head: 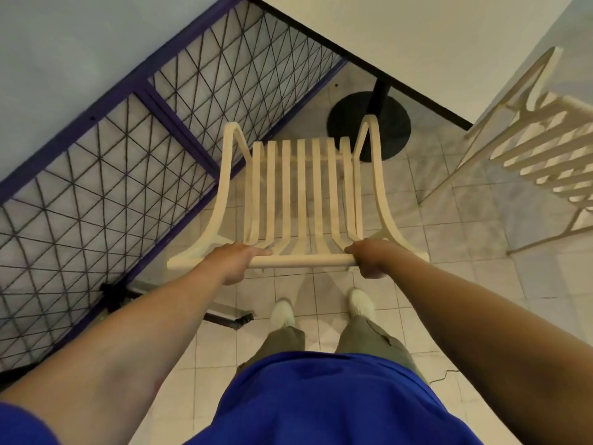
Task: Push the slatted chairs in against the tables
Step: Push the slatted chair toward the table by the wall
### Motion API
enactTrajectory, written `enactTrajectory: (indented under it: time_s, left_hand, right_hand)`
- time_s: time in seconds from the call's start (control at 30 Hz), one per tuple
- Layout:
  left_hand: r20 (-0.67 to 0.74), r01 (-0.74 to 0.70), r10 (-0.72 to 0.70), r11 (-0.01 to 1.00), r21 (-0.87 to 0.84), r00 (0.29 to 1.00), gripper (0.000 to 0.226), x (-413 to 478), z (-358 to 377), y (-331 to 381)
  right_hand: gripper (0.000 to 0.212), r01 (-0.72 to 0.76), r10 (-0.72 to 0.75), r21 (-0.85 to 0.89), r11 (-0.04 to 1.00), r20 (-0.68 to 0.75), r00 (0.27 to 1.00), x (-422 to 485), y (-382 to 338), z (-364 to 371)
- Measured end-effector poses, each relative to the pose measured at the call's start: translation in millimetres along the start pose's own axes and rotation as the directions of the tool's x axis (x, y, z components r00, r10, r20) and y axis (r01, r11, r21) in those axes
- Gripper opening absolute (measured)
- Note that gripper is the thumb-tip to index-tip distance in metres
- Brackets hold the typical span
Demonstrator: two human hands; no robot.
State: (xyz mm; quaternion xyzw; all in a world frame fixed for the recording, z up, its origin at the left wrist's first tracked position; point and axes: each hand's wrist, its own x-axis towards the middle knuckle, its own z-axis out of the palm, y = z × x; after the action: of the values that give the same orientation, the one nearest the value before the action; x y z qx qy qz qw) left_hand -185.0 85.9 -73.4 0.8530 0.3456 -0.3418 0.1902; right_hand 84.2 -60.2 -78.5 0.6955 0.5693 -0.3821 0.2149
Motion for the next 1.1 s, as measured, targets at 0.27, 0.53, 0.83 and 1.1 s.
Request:
enactTrajectory:
  time_s: [0.27, 0.53, 0.83, 1.1]
  left_hand:
    - [0.028, -0.045, 0.043, 0.997, 0.068, 0.999, 0.087, 3.6, -10.9, -45.4]
    - [0.009, -0.072, 0.071, 0.991, 0.109, 0.997, 0.081, 4.3, -23.5, -88.1]
    - [-0.013, -0.089, 0.092, 0.988, 0.127, 0.996, 0.079, 8.0, -14.9, -100.8]
    - [0.04, -0.045, 0.042, 0.996, 0.082, 0.998, 0.074, 7.3, -18.2, -97.7]
  right_hand:
    - [0.035, -0.039, 0.038, 0.074, 0.996, 0.007, 0.999, 10.5, -42.3, 11.5]
    - [0.034, -0.088, 0.095, 0.173, 0.981, -0.033, 0.995, 19.0, -87.0, 19.0]
    - [0.031, -0.063, 0.09, 0.237, 0.969, -0.104, 0.99, 14.7, -94.7, 26.2]
    - [0.038, 0.033, -0.019, 0.277, 0.96, -0.054, 0.998, 10.8, -85.1, 20.9]
